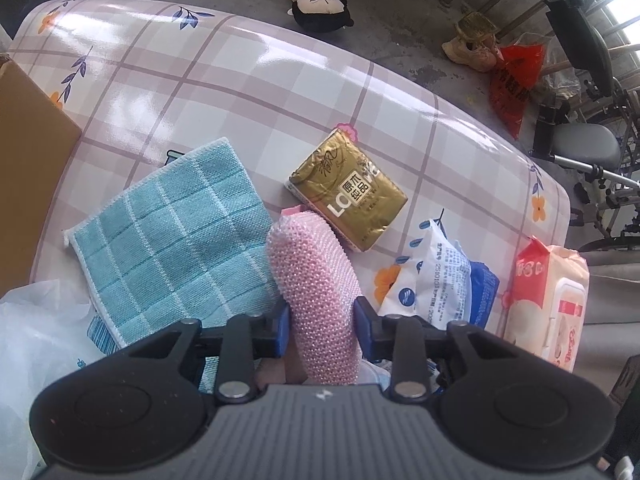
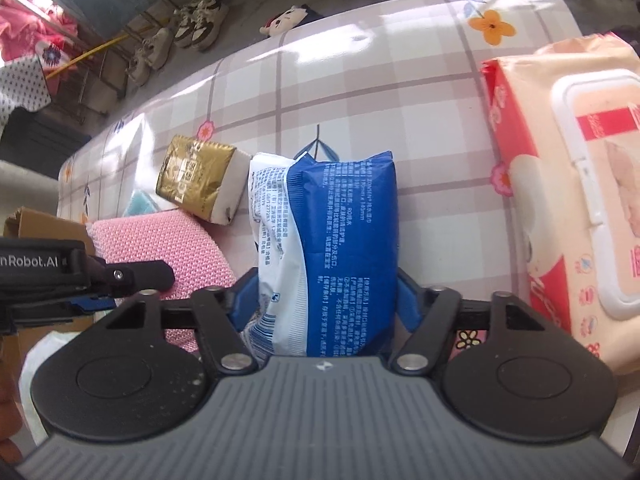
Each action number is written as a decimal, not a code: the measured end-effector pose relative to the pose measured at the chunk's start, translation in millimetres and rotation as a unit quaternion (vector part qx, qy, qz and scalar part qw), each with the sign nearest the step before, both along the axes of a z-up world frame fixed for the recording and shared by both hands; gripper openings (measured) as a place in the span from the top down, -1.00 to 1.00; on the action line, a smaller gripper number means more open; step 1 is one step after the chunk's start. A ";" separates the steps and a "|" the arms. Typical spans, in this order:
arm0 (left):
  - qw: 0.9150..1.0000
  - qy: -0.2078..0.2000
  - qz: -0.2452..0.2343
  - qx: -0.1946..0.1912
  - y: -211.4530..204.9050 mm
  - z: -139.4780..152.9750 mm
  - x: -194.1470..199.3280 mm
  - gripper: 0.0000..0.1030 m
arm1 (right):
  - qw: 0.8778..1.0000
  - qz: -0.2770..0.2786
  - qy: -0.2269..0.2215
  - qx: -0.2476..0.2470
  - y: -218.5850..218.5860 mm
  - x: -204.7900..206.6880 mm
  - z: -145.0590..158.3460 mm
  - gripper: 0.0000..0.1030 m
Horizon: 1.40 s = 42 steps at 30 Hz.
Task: Organize soft objects
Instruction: 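Grasp the pink knitted scrubber with the left gripper while the right grasps the blue tissue pack, then carry the scrubber and tissue pack with both grippers over the cardboard box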
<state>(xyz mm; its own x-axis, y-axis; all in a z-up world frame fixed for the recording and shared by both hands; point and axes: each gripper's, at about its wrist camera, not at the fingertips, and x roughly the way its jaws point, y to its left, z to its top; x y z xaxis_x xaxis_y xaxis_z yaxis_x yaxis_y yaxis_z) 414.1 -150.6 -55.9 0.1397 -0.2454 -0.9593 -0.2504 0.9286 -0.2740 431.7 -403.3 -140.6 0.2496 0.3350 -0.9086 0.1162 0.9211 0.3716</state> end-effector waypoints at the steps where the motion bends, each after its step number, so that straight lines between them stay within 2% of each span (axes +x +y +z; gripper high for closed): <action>1: 1.000 -0.004 -0.001 -0.004 0.2 1.7 -0.3 0.37 | 1.000 -0.004 -0.002 0.003 -1.6 -0.2 1.2 -0.15; 12: 0.999 -0.047 -0.004 -0.027 2.9 27.9 1.7 0.39 | 0.999 -0.028 -0.032 0.034 -18.1 -2.2 26.9 -0.11; 21: 0.995 -0.090 0.017 -0.045 12.5 61.4 1.9 0.39 | 0.996 -0.044 -0.056 0.053 -29.2 0.2 65.0 -0.11; 25: 0.992 -0.107 0.035 -0.050 31.3 77.8 -4.9 0.39 | 0.995 -0.039 -0.072 0.065 -20.9 1.6 85.7 -0.11; 33: 0.988 -0.137 0.055 -0.052 93.1 120.6 -28.9 0.39 | 0.989 -0.045 -0.098 0.101 32.3 -9.4 130.9 -0.11; 42: 0.983 -0.165 0.074 -0.019 207.4 173.0 -76.9 0.39 | 0.982 -0.033 -0.104 0.156 150.8 -46.1 181.6 -0.11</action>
